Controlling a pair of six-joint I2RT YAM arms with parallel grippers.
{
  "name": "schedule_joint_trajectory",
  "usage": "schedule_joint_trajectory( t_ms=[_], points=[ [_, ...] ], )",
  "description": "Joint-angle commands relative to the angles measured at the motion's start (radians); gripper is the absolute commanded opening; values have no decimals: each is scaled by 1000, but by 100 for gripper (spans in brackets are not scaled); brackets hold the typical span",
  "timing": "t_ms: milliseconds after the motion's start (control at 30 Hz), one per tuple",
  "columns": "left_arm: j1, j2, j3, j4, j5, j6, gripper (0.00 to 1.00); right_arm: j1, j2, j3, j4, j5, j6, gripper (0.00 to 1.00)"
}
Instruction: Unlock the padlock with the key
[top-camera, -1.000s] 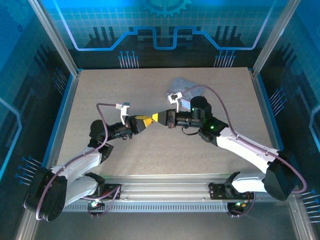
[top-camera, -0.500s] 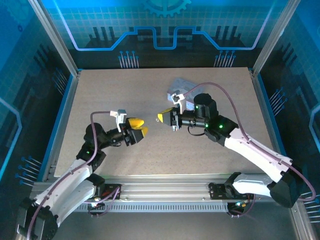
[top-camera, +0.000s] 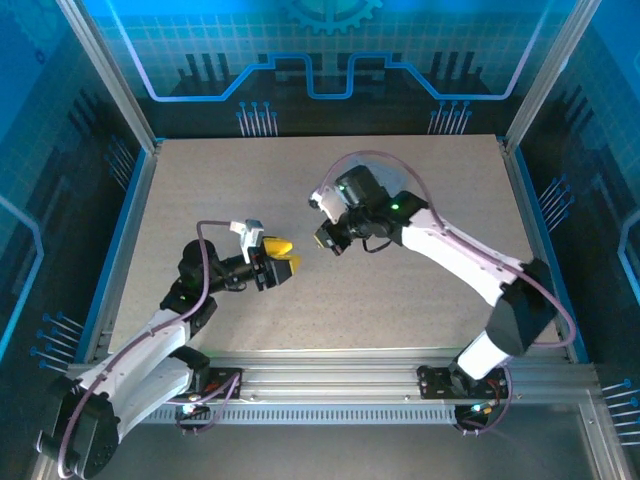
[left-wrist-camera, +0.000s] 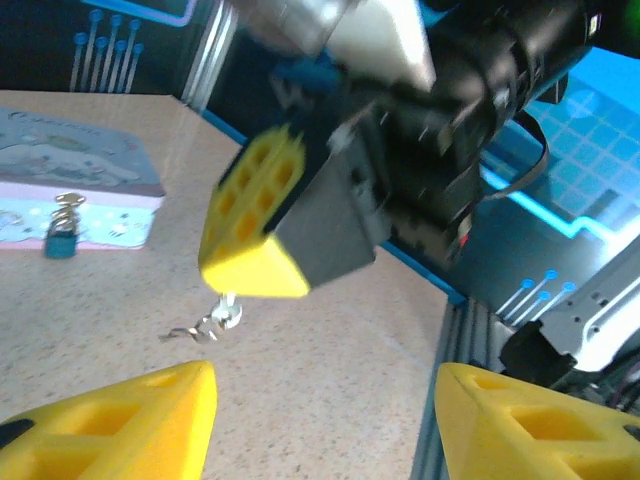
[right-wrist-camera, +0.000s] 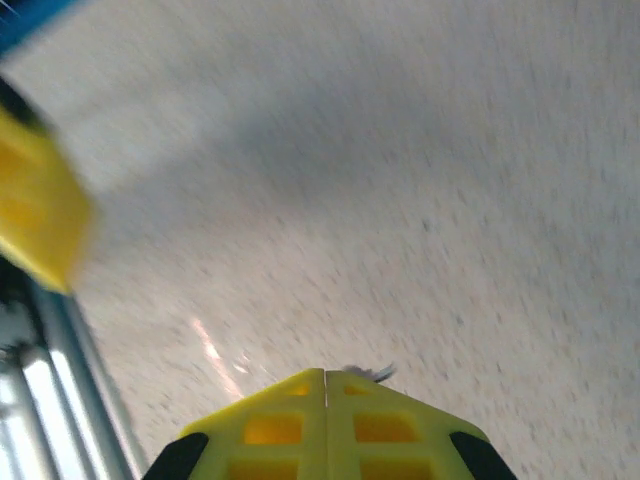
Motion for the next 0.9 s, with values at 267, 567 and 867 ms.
schedule_joint_trajectory(
  t_ms=[267,567,867],
  points=[
    [4,16,-25,115,73,-1,58,40,-133,-100,162,-147,4,0],
    [10,183,-15,399,201,-195,51,-39,-250,-231,434,-406,184,0],
    [11,333,-5,675,265,-351,46,-49,-285,-272,488,-413,223,0]
  ],
)
